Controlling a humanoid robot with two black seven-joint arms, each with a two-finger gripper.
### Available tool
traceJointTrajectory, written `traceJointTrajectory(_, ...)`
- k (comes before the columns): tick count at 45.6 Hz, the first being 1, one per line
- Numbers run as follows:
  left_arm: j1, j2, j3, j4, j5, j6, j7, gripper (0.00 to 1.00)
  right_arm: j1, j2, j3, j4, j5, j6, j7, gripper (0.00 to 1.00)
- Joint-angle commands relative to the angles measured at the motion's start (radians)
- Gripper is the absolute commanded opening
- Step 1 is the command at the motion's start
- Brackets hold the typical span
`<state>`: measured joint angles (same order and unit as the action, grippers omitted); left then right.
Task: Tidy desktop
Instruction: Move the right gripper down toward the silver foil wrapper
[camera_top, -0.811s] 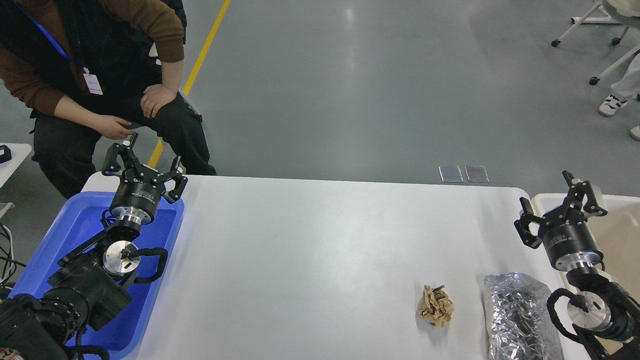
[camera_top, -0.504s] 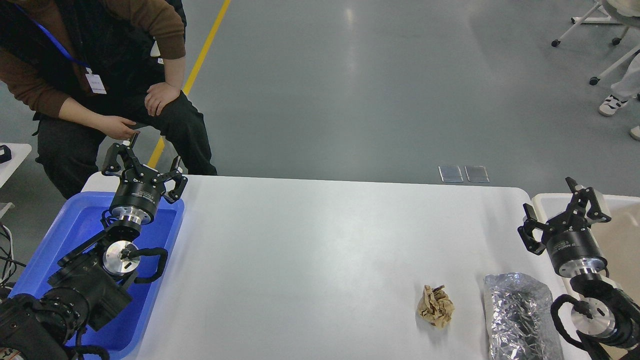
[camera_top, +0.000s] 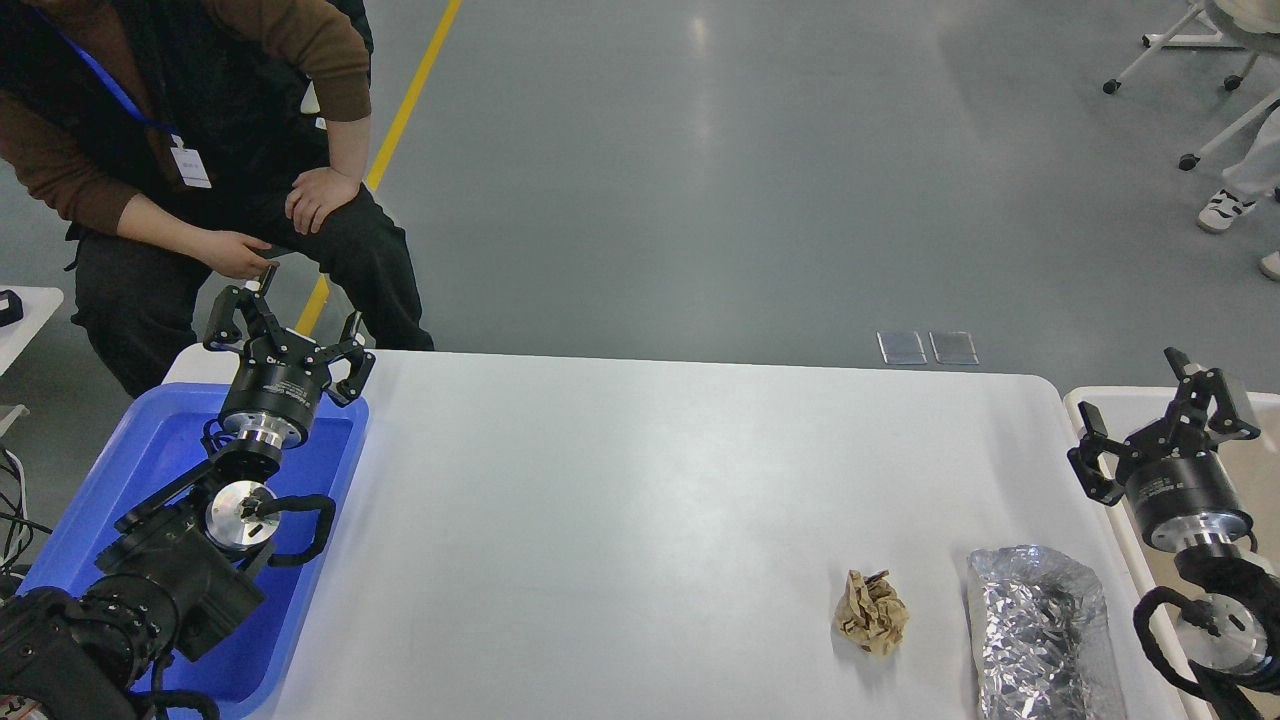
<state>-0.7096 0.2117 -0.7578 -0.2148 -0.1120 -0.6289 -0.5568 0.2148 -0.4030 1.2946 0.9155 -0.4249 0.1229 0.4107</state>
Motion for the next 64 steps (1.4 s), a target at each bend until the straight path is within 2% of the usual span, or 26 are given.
traceJointTrajectory(1,0.001,0.000,0.000,0.000,0.000,0.000,0.000,1.00,0.003,-0.019,0.000,-0.001,0.003,-0.003,0.003,1.00)
traceJointTrajectory(26,-0.001,0.000,0.000,0.000,0.000,0.000,0.000,1.00,0.001,-0.042,-0.005,-0.003,0.000,-0.005,0.003,1.00)
traceJointTrajectory(46,0.001,0.000,0.000,0.000,0.000,0.000,0.000,1.00,-0.003,-0.118,-0.024,0.003,-0.015,-0.009,0.003,1.00)
traceJointTrajectory(64,-0.001,0.000,0.000,0.000,0.000,0.000,0.000,1.00,0.057,-0.327,-0.369,0.003,-0.043,-0.017,0.003,1.00)
